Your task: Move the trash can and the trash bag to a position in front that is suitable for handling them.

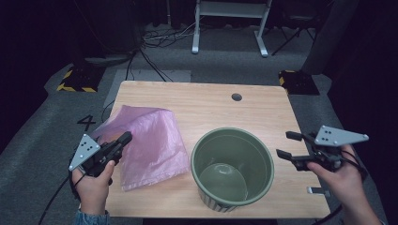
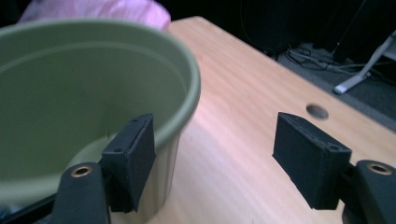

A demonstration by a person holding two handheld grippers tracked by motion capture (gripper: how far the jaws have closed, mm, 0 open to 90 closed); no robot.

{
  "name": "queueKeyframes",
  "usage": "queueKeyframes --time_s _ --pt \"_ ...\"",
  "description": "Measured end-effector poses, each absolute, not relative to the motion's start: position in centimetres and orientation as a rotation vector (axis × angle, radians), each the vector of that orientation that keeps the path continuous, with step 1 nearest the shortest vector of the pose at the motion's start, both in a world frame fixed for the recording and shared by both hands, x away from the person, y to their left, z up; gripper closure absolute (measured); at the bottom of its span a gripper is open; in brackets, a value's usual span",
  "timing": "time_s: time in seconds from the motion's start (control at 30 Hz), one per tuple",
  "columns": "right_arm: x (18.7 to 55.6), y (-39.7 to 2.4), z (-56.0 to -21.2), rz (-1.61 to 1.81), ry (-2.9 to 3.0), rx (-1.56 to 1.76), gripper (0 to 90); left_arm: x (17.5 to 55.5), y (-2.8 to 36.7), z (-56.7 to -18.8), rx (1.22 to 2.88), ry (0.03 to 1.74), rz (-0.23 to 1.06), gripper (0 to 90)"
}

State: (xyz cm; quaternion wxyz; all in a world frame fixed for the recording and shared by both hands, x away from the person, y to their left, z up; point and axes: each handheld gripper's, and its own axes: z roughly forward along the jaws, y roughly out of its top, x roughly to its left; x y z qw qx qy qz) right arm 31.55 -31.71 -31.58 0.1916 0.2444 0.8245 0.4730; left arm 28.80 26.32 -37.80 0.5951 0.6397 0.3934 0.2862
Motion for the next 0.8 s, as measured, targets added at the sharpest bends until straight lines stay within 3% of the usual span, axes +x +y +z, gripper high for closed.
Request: queueKeyframes --time_s 0.2,0.23,0.33,0.57,0.8 --pt "29.0 -32.9 -35.9 1.308 2.381 0.736 26.2 28.4 26.2 -37.0 1.477 0.909 0.673 89.9" --pt "28.1 -31.9 -38.0 1.306 2.436 0.725 24.7 28.4 26.2 -36.9 1.478 0.907 0.671 89.9" --pt "27.1 -30.1 -40.3 1.323 2.478 0.694 22.7 28.4 26.0 -36.8 1.479 0.904 0.674 89.9" --pt "25.9 -26.3 -43.1 1.320 2.532 0.658 15.7 28.7 26.0 -36.3 1.466 0.899 0.679 89.9" --pt "27.0 -25.0 -44.2 1.323 2.501 0.704 16.5 29.0 25.6 -35.3 1.469 0.884 0.695 89.9"
